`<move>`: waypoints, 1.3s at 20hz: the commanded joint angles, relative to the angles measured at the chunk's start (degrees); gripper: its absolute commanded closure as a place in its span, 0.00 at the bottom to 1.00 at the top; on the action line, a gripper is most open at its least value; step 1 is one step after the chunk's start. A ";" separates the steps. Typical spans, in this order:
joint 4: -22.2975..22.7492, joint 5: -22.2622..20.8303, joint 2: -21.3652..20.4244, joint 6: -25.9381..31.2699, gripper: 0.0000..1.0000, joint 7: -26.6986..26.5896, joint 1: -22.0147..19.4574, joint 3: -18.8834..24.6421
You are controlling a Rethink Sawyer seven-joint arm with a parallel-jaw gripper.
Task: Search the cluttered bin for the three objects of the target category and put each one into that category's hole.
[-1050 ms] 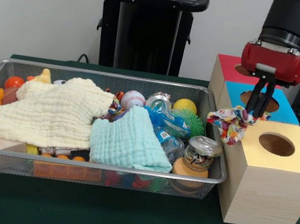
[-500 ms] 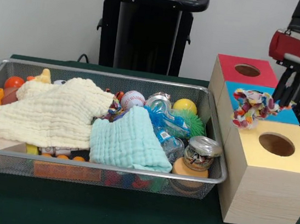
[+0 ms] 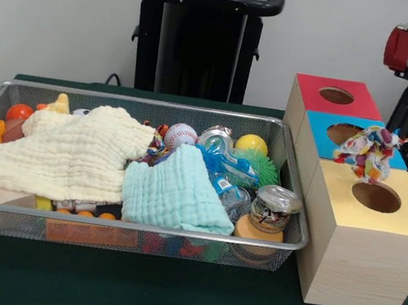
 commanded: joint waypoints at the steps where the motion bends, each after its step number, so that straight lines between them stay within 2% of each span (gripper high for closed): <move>1: -3.87 1.59 3.48 6.58 1.00 12.95 -3.19 2.30; 5: -4.48 -0.01 3.47 10.59 1.00 10.37 -5.25 3.00; 9: -3.47 -0.02 3.95 7.78 1.00 10.07 -6.17 4.44; 17: -5.62 -1.00 6.72 11.24 1.00 11.25 -4.94 2.18; 26: -4.33 -1.31 6.43 11.72 1.00 12.03 -2.80 1.22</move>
